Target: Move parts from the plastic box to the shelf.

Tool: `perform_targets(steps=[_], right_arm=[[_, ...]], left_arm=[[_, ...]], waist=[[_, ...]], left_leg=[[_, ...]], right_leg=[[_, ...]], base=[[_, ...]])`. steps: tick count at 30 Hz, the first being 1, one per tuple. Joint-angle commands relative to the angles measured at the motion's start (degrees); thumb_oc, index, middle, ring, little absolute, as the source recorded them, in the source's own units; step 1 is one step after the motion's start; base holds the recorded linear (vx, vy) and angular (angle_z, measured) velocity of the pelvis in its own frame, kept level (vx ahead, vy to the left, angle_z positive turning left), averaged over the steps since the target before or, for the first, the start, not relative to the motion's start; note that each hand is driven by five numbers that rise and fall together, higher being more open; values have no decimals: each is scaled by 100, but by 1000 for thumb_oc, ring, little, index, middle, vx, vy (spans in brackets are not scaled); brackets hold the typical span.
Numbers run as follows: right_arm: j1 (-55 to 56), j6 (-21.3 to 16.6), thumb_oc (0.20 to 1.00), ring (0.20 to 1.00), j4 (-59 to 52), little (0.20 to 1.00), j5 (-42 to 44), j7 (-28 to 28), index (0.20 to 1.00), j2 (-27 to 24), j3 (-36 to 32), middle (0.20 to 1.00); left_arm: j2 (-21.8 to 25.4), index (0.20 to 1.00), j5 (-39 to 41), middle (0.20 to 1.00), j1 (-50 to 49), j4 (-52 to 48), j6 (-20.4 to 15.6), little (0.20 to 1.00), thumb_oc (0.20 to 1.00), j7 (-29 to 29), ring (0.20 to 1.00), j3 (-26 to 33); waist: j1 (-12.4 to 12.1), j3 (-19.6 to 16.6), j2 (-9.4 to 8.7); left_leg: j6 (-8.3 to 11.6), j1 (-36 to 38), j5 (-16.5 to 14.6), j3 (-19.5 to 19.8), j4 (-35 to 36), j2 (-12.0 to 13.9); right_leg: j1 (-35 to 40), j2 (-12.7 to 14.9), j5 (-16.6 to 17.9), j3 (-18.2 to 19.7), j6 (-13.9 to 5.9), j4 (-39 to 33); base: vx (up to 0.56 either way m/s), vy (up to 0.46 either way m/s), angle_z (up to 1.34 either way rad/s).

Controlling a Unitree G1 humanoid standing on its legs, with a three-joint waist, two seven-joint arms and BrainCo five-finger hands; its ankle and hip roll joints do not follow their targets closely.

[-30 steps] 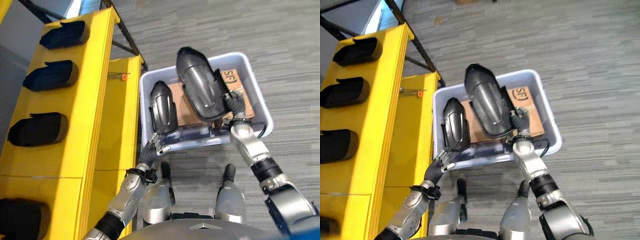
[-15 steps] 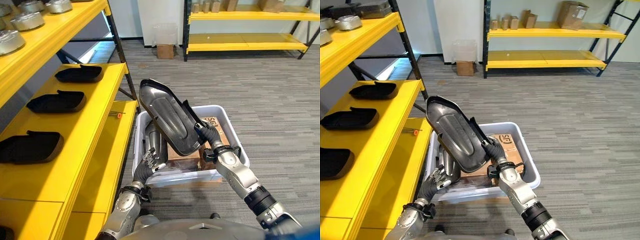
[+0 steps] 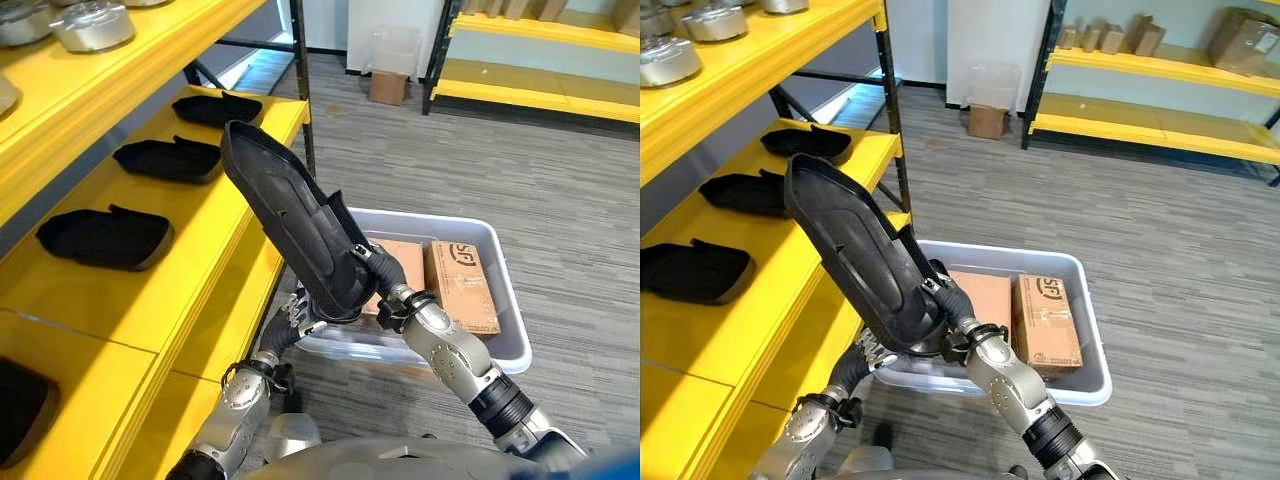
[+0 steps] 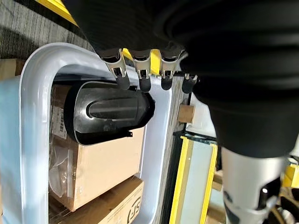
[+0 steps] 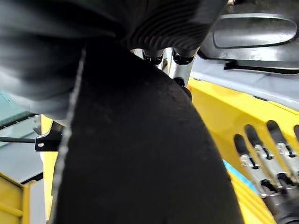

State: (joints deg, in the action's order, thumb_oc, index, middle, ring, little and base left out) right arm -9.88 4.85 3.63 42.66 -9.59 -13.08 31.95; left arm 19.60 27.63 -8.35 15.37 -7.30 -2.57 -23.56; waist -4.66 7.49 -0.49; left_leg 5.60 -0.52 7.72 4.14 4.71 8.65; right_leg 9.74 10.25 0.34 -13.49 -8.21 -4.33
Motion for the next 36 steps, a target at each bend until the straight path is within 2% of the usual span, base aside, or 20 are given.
perform_targets(steps=[1,4,5,7,8,9,10,12,13,14,15,18,21,23,29,32,33,34,35,36], right_arm=[[-331,-540,200,200,-534,200,225,-127,200,-129,-277,200],[-559,-547,200,200,-190,200,141,90,200,-188,-412,200],[-847,-471,200,200,78,200,89,110,200,-188,-471,200],[-1031,-467,200,200,266,200,39,61,200,-158,-513,200],[-926,-426,200,200,165,200,-40,34,200,-148,-546,200],[-571,-495,200,200,-71,200,-66,-158,200,-233,-622,200],[-399,-521,200,200,-163,200,-90,-204,200,-284,-670,200],[-228,-567,200,200,-195,200,-185,-95,200,-362,-740,200],[-167,-553,200,200,-181,200,-280,-14,200,-424,-781,200],[-147,-505,200,200,-170,200,-165,-35,200,-493,-813,200],[-149,-592,200,200,-116,200,-64,-5,200,-530,-861,200],[-116,-702,200,200,9,200,62,15,200,-447,-955,200],[-48,-729,200,200,-15,200,255,-31,200,-297,-945,200],[-31,-727,200,200,-23,200,267,10,200,-256,-942,200],[-39,-736,200,200,-208,200,292,181,200,-140,-798,200],[-271,-600,200,200,-153,200,321,175,200,-9,-743,200],[-450,-553,200,200,-33,200,353,127,200,130,-688,200],[-614,-452,200,200,77,200,387,41,200,264,-666,200],[-649,-420,200,200,96,200,415,8,200,289,-657,200],[-748,-365,200,200,170,200,452,-72,200,394,-606,200]], left_arm=[[111,1000,-85,1000,276,-225,-26,1000,1000,238,1000,-261],[114,1000,144,1000,152,-239,-127,1000,1000,233,1000,-83],[61,1000,88,1000,137,-216,-225,1000,1000,307,1000,24],[61,1000,125,1000,146,-65,-371,1000,1000,303,1000,99],[53,1000,88,1000,111,4,-365,1000,1000,256,1000,192],[19,1000,-32,1000,113,119,-295,1000,1000,543,1000,257],[-5,1000,-125,1000,132,113,-247,1000,1000,675,1000,253],[-16,1000,-208,1000,112,11,-297,1000,1000,683,1000,216],[-14,1000,-174,1000,114,-76,-186,1000,1000,594,1000,185],[-84,1000,-155,1000,230,60,-178,1000,1000,643,1000,93],[-142,1000,-186,1000,359,131,-182,1000,1000,721,1000,16],[-96,1000,-349,1000,522,135,-153,1000,1000,635,1000,-103],[0,1000,-318,1000,464,71,-123,1000,1000,685,1000,-144],[42,1000,-325,1000,395,-20,-118,1000,1000,670,1000,-154],[227,1000,-359,1000,118,-259,-338,1000,1000,414,1000,-97],[273,1000,-335,1000,82,-301,-407,1000,1000,365,1000,-25],[293,1000,-314,1000,74,-343,-348,1000,1000,368,1000,22],[281,1000,-358,1000,79,-328,-317,1000,1000,363,1000,37],[278,1000,-365,1000,81,-321,-314,1000,1000,353,1000,38],[236,1000,-375,1000,60,-299,-324,1000,1000,328,1000,47]], waist=[[-74,-60,26],[-299,53,32],[-468,167,84],[-568,354,152],[-545,449,186],[-357,504,204],[-264,518,199],[-142,515,152],[-33,496,91],[175,418,-4],[316,372,-26],[378,327,90],[305,319,165],[256,296,181],[-60,296,130],[-257,271,61],[-423,260,22],[-551,261,3],[-577,262,-4],[-695,271,4]], left_leg=[[-424,221,-286,260,29,-305],[-215,-21,-26,570,29,-176],[-141,-250,219,797,29,-82],[-161,-490,370,933,-82,-37],[-130,-596,468,646,-133,89],[-54,-643,514,-142,-285,317],[-15,-619,508,-421,-384,407],[-7,-455,359,-641,-539,502],[-19,-247,212,-887,-740,562],[-14,-18,191,-1344,-1282,766],[-52,273,59,-1681,-1345,816],[-119,672,-254,-1882,-736,559],[-165,860,-284,-1900,-300,345],[-182,849,-279,-1894,-219,290],[-356,728,-324,-1935,29,-24],[-523,674,-414,-1940,29,-287],[-559,706,-566,-1880,29,-424],[-607,697,-608,-1923,29,-522],[-618,699,-616,-1940,29,-543],[-646,701,-657,-2027,29,-589]], right_leg=[[-296,-333,-100,800,286,641],[-224,-478,-265,611,449,673],[-274,-592,-471,488,600,950],[-368,-736,-755,436,781,1432],[-368,-760,-853,250,824,1625],[-317,-759,-905,-88,858,1725],[-300,-724,-894,-212,853,1734],[-292,-612,-864,-306,820,1731],[-299,-462,-814,-374,779,1711],[-367,-249,-642,-534,755,1656],[-440,-90,-596,-647,709,1748],[-506,24,-561,-753,575,1883],[-419,119,-329,-833,374,1620],[-401,143,-230,-895,324,1488],[-266,492,147,-1137,76,1228],[-193,737,516,-1210,-41,1229],[-108,846,630,-1259,-189,1290],[-100,948,841,-1427,-258,1364],[-102,976,886,-1455,-278,1383],[-108,1097,1057,-1707,-326,1489]], base=[[-79,-247,250],[-178,-294,103],[-204,-252,29],[-173,-222,77],[-172,-127,119],[-172,-6,136],[-160,95,185],[-128,195,181],[-172,469,93],[-169,658,86],[-105,648,97],[18,427,83],[10,375,82],[-19,277,25],[-66,319,27],[-31,367,23],[18,320,1],[23,307,-2],[-34,225,-8],[-42,180,-4]])
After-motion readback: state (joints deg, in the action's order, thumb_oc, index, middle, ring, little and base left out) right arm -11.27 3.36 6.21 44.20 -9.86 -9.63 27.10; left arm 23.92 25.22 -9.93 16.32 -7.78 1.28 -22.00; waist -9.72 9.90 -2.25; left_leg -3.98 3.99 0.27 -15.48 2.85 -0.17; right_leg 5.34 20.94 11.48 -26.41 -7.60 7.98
